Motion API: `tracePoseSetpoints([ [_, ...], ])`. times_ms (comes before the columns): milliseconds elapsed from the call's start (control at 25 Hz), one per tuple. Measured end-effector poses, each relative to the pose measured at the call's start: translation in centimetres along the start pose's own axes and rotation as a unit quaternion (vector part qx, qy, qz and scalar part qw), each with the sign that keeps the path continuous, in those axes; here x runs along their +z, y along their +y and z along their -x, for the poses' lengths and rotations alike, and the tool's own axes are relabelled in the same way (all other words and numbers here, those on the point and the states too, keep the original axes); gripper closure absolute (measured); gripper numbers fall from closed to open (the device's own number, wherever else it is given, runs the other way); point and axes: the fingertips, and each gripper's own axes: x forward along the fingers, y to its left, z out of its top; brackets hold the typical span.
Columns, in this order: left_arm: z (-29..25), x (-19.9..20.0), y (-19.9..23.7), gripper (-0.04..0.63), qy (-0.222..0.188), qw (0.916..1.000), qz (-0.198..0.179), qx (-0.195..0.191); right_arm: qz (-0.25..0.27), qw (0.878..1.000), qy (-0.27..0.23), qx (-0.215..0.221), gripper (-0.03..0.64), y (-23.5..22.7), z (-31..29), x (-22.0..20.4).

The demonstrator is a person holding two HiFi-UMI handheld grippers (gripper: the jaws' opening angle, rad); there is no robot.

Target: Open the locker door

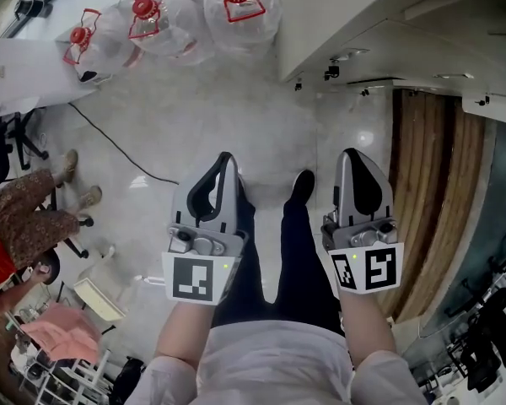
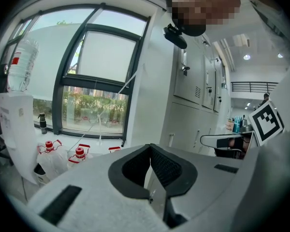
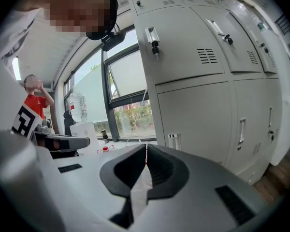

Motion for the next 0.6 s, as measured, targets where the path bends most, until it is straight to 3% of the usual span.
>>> tracePoseSetpoints([
  [600, -0.9, -1.1, 0.7, 0.586, -0.006, 0.9999, -0.007, 0.008, 0.019, 1.0, -0.011, -0.002, 0.6, -1.2, -2.2, -1.7],
])
